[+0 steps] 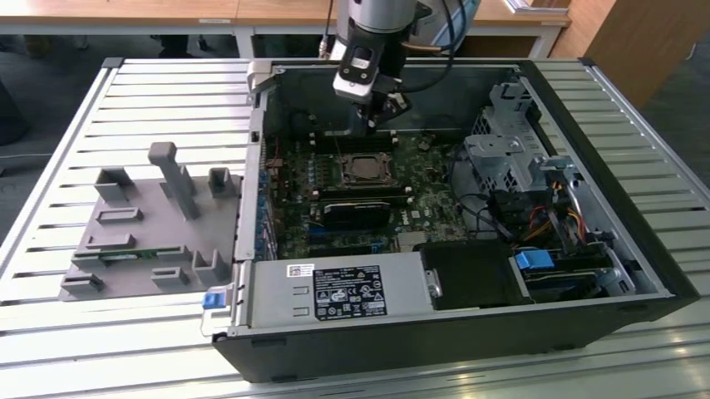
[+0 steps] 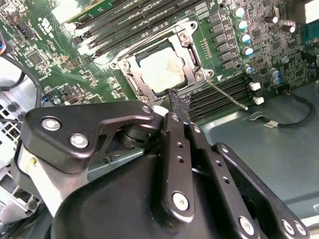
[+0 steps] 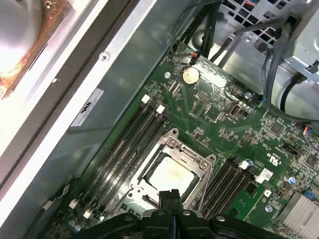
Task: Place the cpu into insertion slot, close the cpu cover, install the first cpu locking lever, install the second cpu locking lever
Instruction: 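Install the first cpu locking lever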
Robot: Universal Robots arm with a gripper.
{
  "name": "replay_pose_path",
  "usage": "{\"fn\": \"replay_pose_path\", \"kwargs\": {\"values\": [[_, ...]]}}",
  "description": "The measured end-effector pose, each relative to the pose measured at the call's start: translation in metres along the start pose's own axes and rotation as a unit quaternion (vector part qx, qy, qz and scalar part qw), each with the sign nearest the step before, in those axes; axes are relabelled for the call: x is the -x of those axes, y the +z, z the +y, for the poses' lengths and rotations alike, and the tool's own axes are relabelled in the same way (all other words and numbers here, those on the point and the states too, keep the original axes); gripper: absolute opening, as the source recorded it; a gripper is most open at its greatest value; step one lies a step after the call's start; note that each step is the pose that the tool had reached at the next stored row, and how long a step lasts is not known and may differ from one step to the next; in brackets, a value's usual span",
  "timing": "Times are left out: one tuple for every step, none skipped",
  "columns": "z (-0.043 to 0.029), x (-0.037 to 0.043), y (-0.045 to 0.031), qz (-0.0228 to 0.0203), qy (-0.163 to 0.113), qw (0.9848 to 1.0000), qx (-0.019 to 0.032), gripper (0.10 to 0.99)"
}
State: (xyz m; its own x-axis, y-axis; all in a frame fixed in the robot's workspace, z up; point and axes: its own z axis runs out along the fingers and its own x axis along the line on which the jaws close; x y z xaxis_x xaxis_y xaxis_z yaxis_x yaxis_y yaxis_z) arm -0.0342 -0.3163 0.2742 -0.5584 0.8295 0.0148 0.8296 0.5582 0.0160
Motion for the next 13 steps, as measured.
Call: {"fn": "replay_pose_path", "kwargs": {"values": [[0.0, 0.0, 0.0, 0.0, -0.004, 1.0, -0.0001, 0.106], [0.0, 0.0, 0.0, 0.0001, -0.008, 1.0, -0.0001, 0.106], [0.0, 0.0, 0.0, 0.0002, -0.012, 0.9999, -0.0002, 0.106], [0.0, 0.0, 0.0, 0.0003, -0.016, 0.9999, -0.0002, 0.106], [0.0, 0.0, 0.0, 0.0003, -0.02, 0.9998, -0.0003, 0.106], [0.0, 0.0, 0.0, 0.0004, -0.024, 0.9997, -0.0003, 0.106], [0.0, 0.0, 0.0, 0.0004, -0.028, 0.9996, -0.0004, 0.106], [0.0, 0.0, 0.0, 0.0005, -0.032, 0.9995, -0.0004, 0.106], [0.0, 0.0, 0.0, 0.0005, -0.036, 0.9994, -0.0005, 0.106], [0.0, 0.0, 0.0, 0.0006, -0.04, 0.9992, -0.0005, 0.106], [0.0, 0.0, 0.0, 0.0006, -0.044, 0.999, -0.0005, 0.106], [0.0, 0.0, 0.0, 0.0006, -0.047, 0.9989, -0.0004, 0.106], [0.0, 0.0, 0.0, 0.0006, -0.051, 0.9987, -0.0004, 0.106]]}}
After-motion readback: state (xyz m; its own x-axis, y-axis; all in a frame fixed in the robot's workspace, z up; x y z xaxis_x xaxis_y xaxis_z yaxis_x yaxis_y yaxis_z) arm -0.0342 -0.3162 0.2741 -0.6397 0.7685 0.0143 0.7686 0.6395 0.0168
